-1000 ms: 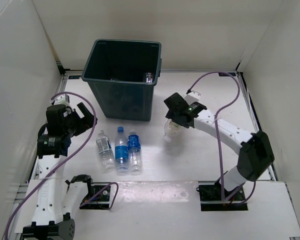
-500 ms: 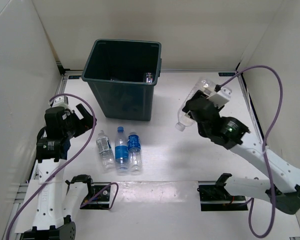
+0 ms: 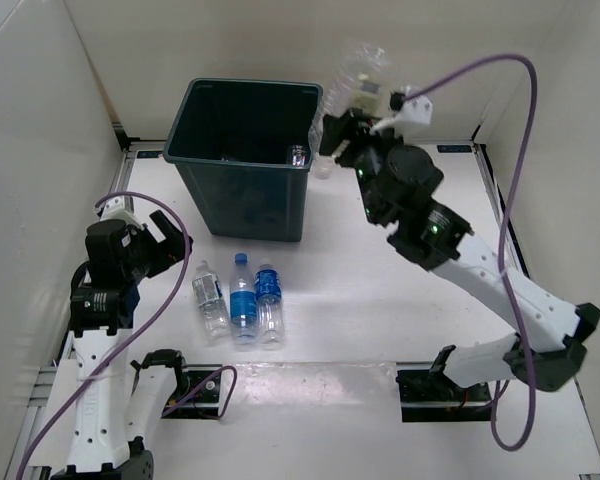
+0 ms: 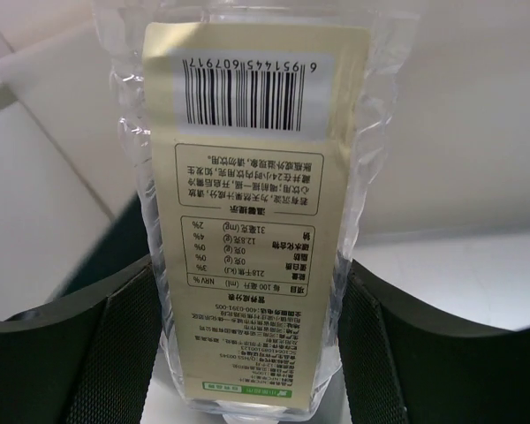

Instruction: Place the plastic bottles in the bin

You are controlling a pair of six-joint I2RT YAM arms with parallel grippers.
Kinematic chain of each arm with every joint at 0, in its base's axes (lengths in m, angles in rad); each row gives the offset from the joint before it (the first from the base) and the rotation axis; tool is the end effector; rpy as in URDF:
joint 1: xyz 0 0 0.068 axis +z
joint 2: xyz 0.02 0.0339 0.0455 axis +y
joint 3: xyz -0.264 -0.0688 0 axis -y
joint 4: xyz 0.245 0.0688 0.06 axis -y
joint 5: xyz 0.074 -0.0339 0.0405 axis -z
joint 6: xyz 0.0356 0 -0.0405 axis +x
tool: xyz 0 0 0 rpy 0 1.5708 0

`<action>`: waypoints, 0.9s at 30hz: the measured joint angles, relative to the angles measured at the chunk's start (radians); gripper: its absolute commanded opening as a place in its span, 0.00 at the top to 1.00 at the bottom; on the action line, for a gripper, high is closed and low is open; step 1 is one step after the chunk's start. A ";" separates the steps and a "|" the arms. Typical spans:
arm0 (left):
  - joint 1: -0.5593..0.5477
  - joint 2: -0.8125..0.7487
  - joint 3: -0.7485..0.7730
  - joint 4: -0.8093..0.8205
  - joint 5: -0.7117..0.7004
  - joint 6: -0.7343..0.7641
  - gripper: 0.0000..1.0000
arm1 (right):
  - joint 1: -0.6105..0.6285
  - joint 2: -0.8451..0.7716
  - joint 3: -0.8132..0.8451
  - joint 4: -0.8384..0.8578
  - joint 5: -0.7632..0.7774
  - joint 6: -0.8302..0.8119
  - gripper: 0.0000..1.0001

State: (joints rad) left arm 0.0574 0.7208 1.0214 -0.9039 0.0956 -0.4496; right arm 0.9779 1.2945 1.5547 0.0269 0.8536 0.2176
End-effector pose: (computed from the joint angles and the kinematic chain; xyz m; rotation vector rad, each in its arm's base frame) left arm 0.1280 0.0040 0.3555 -0.4957 2.1327 -0.3268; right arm 0.1690 0.2029 0.5161 0.2317 1.3789 0.4504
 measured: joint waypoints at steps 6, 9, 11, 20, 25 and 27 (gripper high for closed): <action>0.000 -0.002 0.000 0.000 0.007 -0.004 0.00 | -0.056 0.205 0.307 0.013 -0.095 -0.053 1.00; 0.000 -0.002 0.000 0.000 0.010 -0.004 0.00 | -0.060 0.296 0.450 0.014 -0.172 -0.091 1.00; 0.000 -0.004 0.000 0.000 0.010 -0.004 0.00 | -0.063 0.393 0.608 -0.029 -0.251 -0.105 1.00; 0.000 0.000 0.000 0.000 0.013 -0.005 0.00 | -0.114 0.631 0.879 -0.198 -0.486 -0.095 0.90; 0.000 0.005 0.000 0.003 0.022 -0.005 0.00 | -0.148 0.706 0.878 -0.270 -0.525 -0.085 0.56; 0.000 0.007 -0.001 0.009 0.024 -0.005 0.00 | -0.155 0.731 0.878 -0.286 -0.527 -0.085 0.10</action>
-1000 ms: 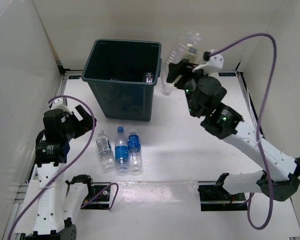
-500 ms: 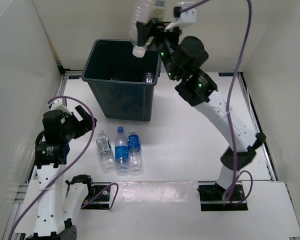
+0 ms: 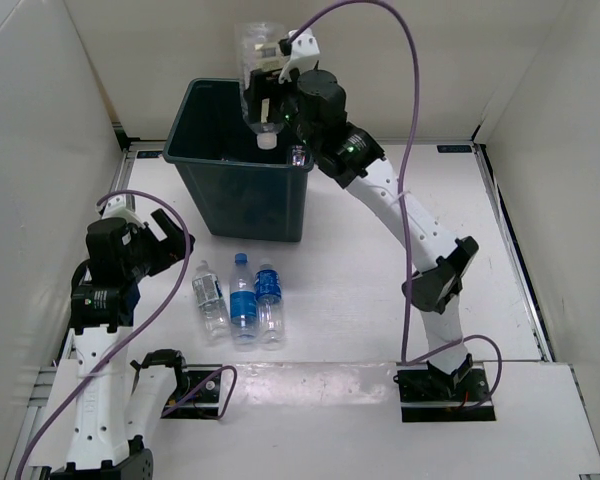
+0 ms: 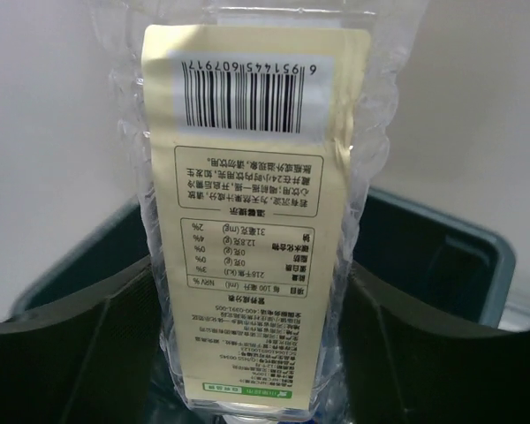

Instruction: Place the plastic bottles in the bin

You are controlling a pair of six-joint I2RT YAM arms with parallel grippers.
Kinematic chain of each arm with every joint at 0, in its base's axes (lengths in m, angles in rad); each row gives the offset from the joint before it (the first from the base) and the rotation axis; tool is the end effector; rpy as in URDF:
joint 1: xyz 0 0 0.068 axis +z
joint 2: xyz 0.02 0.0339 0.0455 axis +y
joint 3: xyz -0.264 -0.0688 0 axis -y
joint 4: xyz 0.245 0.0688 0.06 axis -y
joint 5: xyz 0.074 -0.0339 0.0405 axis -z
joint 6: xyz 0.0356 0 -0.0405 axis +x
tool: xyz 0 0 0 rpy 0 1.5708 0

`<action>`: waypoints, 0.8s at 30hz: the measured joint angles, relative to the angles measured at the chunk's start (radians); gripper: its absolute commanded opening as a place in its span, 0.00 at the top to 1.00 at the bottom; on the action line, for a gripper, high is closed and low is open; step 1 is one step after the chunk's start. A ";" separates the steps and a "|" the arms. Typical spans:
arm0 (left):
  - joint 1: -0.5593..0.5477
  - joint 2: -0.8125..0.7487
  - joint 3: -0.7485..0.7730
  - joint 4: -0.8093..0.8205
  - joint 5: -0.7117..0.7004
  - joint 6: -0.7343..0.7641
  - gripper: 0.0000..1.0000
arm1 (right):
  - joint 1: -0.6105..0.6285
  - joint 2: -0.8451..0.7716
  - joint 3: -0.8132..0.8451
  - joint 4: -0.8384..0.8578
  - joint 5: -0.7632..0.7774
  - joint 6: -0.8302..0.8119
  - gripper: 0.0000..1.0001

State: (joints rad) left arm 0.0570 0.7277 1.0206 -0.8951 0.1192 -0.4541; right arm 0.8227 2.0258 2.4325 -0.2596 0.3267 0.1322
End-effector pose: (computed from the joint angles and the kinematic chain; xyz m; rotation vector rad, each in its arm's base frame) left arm 0.1303 0.0032 0.3553 -0.4869 2.1353 -0.3552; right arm 0.3103 0.3176 0.5185 -0.2267 1.4370 0.5519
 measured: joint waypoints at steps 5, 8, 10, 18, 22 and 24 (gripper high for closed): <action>0.001 0.002 0.000 0.006 0.002 0.000 0.00 | 0.013 0.025 -0.001 -0.041 0.022 -0.011 0.10; 0.001 0.002 0.000 0.006 0.002 0.000 0.00 | 0.027 0.020 -0.001 -0.039 0.043 -0.008 0.10; 0.001 0.002 -0.001 0.006 0.002 0.000 0.00 | 0.030 0.013 -0.001 -0.048 0.054 0.000 0.10; 0.001 0.002 -0.001 0.006 0.001 -0.001 0.00 | 0.024 -0.254 -0.285 -0.081 0.235 0.007 0.10; 0.001 0.000 -0.010 0.009 -0.005 -0.011 0.00 | 0.061 -0.439 -0.433 -0.093 0.415 0.007 0.10; 0.001 0.000 -0.017 0.009 -0.007 -0.019 0.00 | 0.089 -0.565 -0.579 -0.073 0.526 0.012 0.10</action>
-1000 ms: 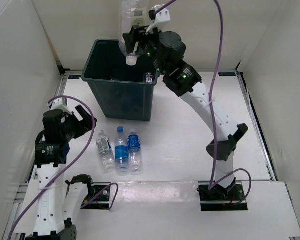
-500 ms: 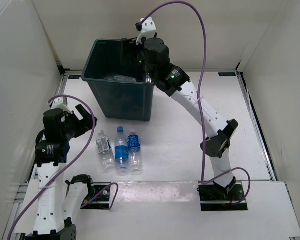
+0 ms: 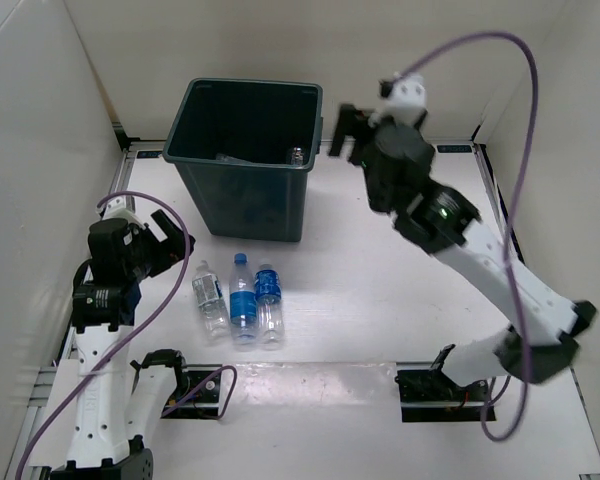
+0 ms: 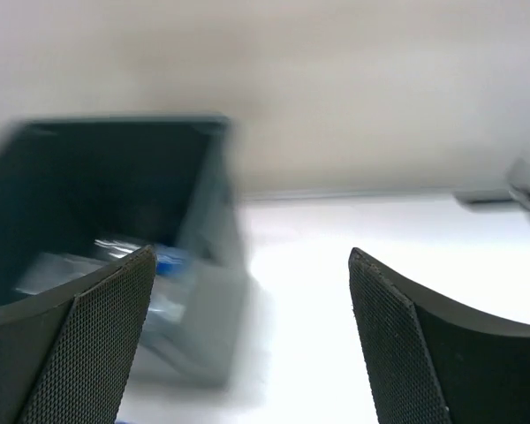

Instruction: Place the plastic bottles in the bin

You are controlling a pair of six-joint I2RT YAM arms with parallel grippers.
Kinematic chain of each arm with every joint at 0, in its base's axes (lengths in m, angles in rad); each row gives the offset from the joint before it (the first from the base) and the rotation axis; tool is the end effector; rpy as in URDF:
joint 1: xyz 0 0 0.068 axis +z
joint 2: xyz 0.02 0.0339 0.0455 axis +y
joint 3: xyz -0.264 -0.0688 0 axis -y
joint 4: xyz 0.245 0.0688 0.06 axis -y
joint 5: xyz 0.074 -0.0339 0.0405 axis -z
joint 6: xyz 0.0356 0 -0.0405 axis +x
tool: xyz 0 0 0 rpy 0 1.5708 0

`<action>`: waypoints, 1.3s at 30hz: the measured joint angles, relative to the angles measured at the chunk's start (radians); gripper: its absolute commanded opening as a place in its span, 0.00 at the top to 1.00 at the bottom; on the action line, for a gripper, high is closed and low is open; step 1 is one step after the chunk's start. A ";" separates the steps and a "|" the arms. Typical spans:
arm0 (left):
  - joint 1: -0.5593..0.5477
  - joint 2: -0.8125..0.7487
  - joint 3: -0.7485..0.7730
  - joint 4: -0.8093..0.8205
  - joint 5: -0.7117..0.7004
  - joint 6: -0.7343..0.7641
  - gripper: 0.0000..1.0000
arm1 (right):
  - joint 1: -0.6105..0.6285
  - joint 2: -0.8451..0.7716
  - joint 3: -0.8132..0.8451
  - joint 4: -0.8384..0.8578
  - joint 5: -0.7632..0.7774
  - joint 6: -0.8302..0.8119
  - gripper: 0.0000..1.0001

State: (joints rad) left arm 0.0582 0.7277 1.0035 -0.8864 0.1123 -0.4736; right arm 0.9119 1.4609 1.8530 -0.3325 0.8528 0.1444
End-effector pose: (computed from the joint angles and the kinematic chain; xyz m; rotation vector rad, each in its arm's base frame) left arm 0.1319 0.0037 0.3508 -0.5156 2.1382 -0.3570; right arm 0.1998 0.2143 0.5308 0.1005 1.5316 0.1971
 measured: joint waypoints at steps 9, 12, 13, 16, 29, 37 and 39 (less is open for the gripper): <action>-0.034 0.043 0.000 -0.016 -0.039 -0.013 0.00 | 0.100 -0.504 -0.626 -0.171 0.276 0.271 0.10; -0.071 0.066 0.000 -0.040 -0.078 -0.026 0.00 | 0.117 -0.602 -0.767 -0.331 0.285 0.441 0.10; -0.077 0.068 0.000 -0.045 -0.085 -0.030 0.00 | 0.121 -0.618 -0.797 -0.380 0.281 0.490 0.10; -0.085 0.058 -0.003 -0.050 -0.077 -0.048 0.00 | 0.130 -0.628 -0.857 -0.556 0.262 0.678 0.10; -0.087 0.033 -0.186 -0.017 -0.045 -0.100 0.00 | 0.198 -0.670 -1.009 -0.899 0.244 1.096 0.10; -0.087 0.047 -0.237 -0.002 -0.076 -0.103 0.00 | 0.201 -0.746 -1.079 -0.842 0.240 1.073 0.10; -0.087 0.052 -0.240 0.000 -0.083 -0.105 0.00 | 0.201 -0.759 -1.089 -0.816 0.239 1.047 0.10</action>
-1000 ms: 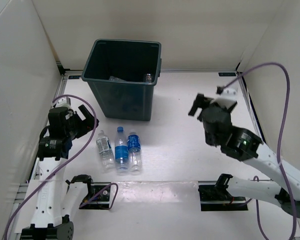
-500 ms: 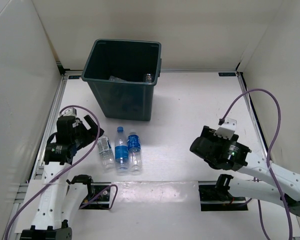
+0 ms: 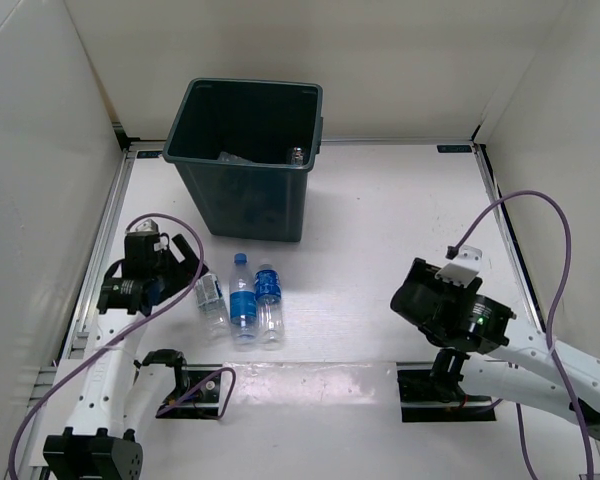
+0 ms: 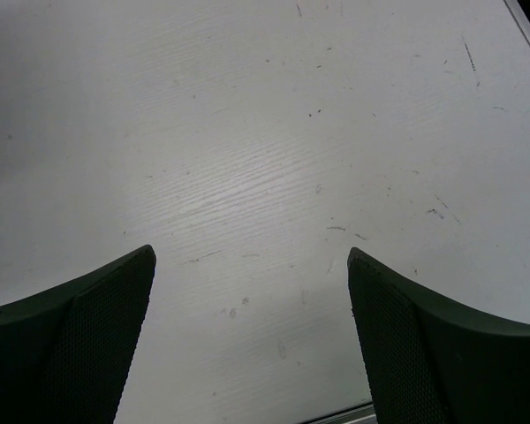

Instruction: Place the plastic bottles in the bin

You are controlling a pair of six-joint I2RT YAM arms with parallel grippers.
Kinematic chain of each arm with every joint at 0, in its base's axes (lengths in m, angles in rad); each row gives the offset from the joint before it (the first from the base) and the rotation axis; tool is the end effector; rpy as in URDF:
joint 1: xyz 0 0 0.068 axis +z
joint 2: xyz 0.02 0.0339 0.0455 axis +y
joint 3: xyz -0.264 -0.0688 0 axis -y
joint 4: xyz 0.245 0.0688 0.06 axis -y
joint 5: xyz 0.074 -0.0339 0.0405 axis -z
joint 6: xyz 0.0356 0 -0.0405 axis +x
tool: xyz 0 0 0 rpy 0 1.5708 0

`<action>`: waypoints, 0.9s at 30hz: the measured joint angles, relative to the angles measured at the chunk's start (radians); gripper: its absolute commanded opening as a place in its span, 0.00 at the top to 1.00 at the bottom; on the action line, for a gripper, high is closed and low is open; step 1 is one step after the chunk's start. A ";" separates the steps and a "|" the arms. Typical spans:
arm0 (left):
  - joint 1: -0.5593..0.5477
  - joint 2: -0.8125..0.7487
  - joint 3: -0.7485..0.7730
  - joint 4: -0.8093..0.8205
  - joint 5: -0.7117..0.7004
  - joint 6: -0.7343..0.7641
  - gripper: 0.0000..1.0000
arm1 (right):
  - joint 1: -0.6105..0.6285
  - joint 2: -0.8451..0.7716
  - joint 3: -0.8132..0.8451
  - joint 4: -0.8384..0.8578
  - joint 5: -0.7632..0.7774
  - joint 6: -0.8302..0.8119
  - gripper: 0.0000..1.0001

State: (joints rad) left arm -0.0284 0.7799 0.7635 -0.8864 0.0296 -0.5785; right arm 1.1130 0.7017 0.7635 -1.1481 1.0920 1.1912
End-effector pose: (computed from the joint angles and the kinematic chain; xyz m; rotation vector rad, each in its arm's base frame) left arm 0.1460 -0.0052 0.2691 -0.6658 2.4064 -0.2942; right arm 0.0731 0.0769 0.2789 0.3724 1.9558 -0.0419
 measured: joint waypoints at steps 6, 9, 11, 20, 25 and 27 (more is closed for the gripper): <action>0.000 0.031 -0.040 0.022 -0.011 -0.019 0.00 | -0.018 -0.017 -0.020 0.092 -0.023 -0.082 0.10; 0.000 0.047 -0.066 0.038 -0.011 -0.027 0.00 | -0.052 -0.018 -0.034 0.135 -0.052 -0.129 0.10; 0.000 0.062 -0.070 0.045 -0.011 -0.032 0.00 | -0.085 -0.021 -0.039 0.157 -0.074 -0.157 0.10; -0.010 0.149 -0.086 0.095 -0.011 -0.033 0.00 | -0.274 -0.082 -0.092 0.296 -0.253 -0.320 0.10; -0.021 0.190 -0.088 0.113 -0.011 -0.034 0.00 | -0.406 -0.116 -0.114 0.357 -0.389 -0.401 0.10; -0.025 0.206 -0.088 0.119 -0.011 -0.036 0.00 | -0.455 -0.127 -0.121 0.377 -0.441 -0.429 0.10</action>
State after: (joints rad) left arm -0.0532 0.9855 0.6754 -0.7677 0.0181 -0.6147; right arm 0.6579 0.5751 0.6426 -0.7715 0.6510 0.7620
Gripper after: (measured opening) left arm 0.995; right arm 0.905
